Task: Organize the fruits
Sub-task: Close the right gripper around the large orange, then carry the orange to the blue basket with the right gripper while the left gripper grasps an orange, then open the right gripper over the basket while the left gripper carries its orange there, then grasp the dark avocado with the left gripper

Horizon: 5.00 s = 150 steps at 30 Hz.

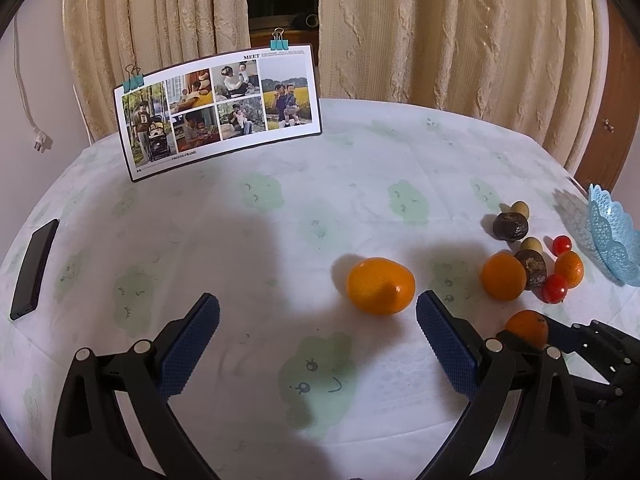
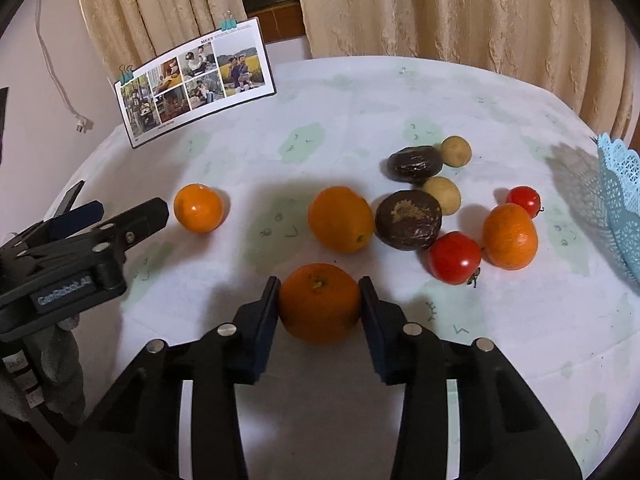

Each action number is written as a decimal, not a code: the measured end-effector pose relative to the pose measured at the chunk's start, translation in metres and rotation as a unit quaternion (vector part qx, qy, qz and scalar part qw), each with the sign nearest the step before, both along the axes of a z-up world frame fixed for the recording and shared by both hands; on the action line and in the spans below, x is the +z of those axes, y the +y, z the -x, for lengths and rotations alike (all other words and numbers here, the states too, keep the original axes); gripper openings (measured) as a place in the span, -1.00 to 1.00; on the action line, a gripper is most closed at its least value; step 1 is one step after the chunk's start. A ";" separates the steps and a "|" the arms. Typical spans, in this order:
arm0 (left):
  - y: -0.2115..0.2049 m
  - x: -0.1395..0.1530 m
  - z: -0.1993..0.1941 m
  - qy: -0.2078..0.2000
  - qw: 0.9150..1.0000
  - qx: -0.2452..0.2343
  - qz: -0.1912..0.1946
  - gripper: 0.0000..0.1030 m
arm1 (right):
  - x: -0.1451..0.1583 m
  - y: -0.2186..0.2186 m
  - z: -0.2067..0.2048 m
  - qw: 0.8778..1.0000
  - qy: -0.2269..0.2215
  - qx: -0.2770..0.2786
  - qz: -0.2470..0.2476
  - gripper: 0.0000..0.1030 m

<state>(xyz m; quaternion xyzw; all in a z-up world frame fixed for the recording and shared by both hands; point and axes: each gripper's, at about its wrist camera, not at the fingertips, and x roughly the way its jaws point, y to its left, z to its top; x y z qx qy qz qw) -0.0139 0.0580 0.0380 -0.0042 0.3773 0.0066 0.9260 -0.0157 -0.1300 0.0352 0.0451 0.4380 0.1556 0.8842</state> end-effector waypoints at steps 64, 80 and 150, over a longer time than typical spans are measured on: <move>-0.253 0.055 -0.039 0.002 0.969 -0.248 -0.004 -0.12 | 0.028 -0.300 0.074 0.890 -0.180 -0.420 0.000 0.25; -0.356 0.040 -0.054 0.026 0.941 -0.337 0.003 -0.10 | 0.020 -0.319 0.079 0.873 -0.171 -0.455 -0.040 0.25; -0.158 0.021 -0.122 0.069 0.988 -0.129 0.056 -0.18 | 0.039 -0.190 0.042 0.949 -0.148 -0.278 -0.037 0.36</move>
